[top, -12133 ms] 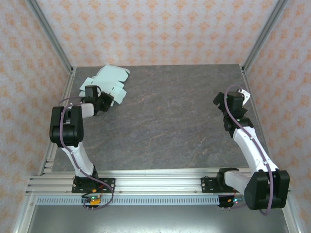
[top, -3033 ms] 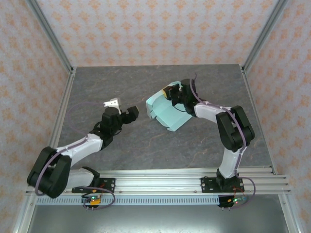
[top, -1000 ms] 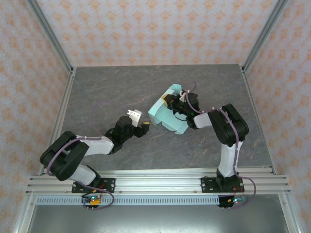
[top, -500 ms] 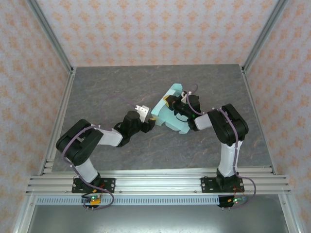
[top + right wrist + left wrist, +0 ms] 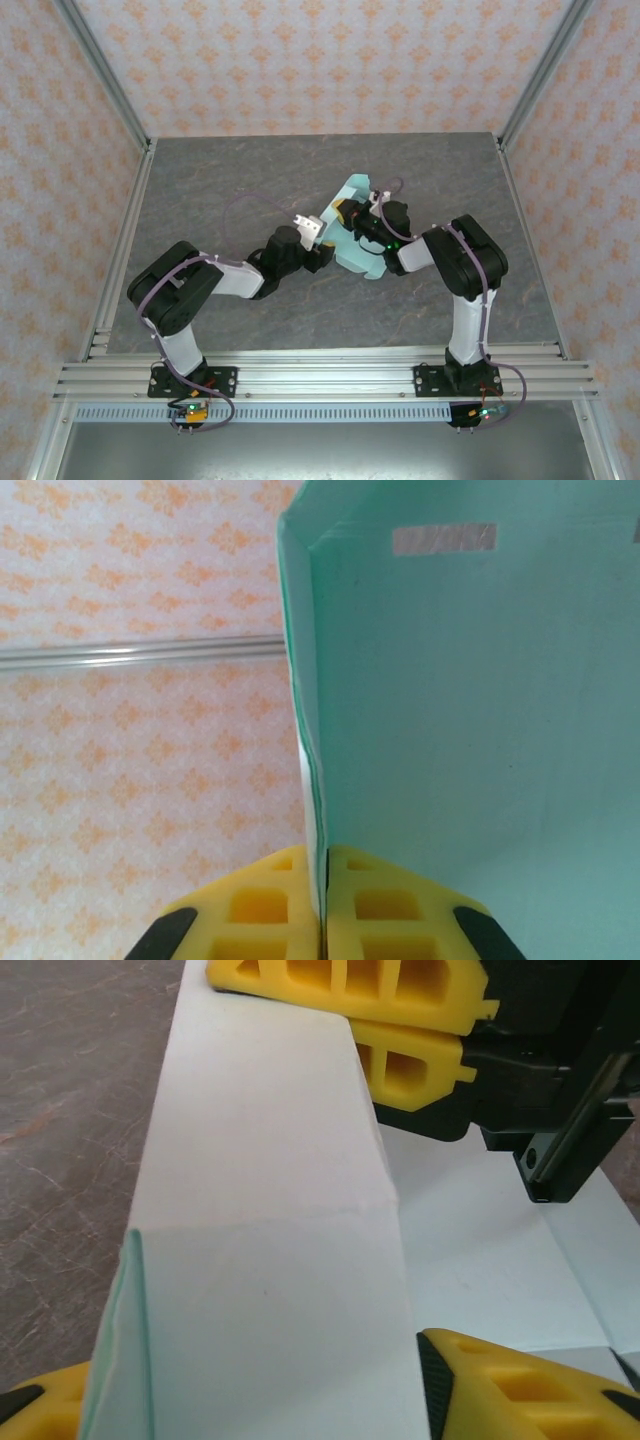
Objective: Fold the paper box
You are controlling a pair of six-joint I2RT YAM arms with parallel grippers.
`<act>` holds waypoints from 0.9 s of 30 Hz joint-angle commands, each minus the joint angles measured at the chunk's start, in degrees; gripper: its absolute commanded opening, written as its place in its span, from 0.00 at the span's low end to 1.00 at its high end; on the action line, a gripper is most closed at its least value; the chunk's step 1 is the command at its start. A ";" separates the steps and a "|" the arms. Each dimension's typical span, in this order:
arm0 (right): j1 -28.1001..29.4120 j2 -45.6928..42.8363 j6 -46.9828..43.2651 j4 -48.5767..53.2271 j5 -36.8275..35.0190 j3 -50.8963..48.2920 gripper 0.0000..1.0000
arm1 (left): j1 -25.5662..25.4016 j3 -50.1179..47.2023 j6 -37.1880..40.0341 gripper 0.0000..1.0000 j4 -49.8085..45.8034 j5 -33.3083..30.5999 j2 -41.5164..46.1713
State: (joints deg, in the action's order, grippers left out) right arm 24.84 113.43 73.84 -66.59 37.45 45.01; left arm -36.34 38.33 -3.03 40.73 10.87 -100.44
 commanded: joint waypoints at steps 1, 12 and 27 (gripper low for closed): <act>0.69 1.13 0.23 -4.51 2.20 0.95 0.10 | -0.23 1.09 0.92 0.52 -0.16 -3.21 3.75; 2.12 2.72 -0.53 -3.09 -1.19 2.95 0.11 | 0.18 -2.31 -1.97 0.55 -2.09 -6.51 10.50; 1.69 3.62 -1.68 0.12 -0.76 5.26 0.11 | 9.49 -2.44 -7.35 0.67 -13.65 2.00 16.82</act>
State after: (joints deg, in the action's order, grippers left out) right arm 26.59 116.64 73.52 -66.81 36.86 48.88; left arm -27.31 32.49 -10.87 30.92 7.99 -81.14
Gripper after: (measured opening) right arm 0.112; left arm 0.672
